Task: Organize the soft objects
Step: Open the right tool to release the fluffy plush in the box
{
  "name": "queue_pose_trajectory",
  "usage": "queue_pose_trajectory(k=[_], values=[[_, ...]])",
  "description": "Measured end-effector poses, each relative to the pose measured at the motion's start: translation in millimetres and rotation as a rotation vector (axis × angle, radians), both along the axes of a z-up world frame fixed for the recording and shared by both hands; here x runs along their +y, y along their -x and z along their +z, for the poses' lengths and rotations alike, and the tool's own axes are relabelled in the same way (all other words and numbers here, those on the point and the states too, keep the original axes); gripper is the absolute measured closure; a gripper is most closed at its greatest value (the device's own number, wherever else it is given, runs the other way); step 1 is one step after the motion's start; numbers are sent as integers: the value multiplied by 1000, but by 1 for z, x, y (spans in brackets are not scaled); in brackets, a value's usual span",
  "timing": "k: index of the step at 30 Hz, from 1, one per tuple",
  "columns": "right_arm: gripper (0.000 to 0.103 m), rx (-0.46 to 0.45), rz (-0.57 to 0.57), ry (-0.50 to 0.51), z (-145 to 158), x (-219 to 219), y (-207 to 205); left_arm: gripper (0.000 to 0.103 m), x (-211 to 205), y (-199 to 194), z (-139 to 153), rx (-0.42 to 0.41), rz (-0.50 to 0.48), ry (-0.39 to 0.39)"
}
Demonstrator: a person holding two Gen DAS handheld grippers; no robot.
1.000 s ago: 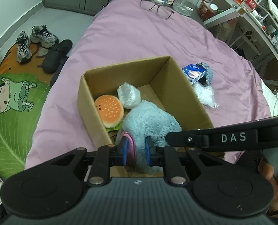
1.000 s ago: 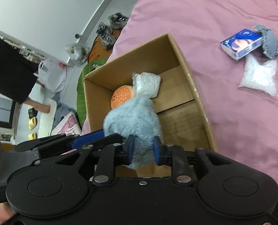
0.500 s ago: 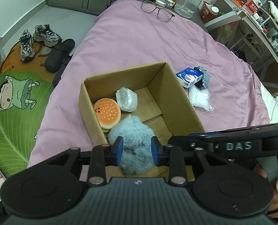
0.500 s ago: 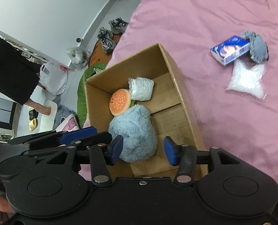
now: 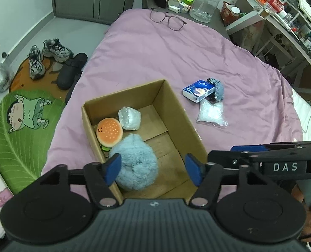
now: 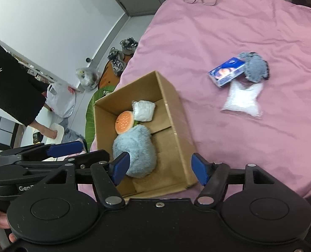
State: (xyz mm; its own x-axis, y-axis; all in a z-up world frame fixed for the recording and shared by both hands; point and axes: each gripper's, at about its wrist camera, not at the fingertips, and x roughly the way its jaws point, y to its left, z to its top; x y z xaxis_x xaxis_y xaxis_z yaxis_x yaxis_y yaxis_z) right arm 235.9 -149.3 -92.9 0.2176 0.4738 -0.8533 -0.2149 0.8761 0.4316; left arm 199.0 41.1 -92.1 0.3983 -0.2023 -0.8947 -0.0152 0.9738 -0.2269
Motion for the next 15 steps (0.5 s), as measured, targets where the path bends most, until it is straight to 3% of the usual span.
queue_pose_trajectory(k=[4,15], values=[[31,-18,-13,-4,5,-16,4,25,-11,2,8,6,5,-11],[26,-34,-59,3,10,-61,5,5,-39,-2,22,9,36,-19]])
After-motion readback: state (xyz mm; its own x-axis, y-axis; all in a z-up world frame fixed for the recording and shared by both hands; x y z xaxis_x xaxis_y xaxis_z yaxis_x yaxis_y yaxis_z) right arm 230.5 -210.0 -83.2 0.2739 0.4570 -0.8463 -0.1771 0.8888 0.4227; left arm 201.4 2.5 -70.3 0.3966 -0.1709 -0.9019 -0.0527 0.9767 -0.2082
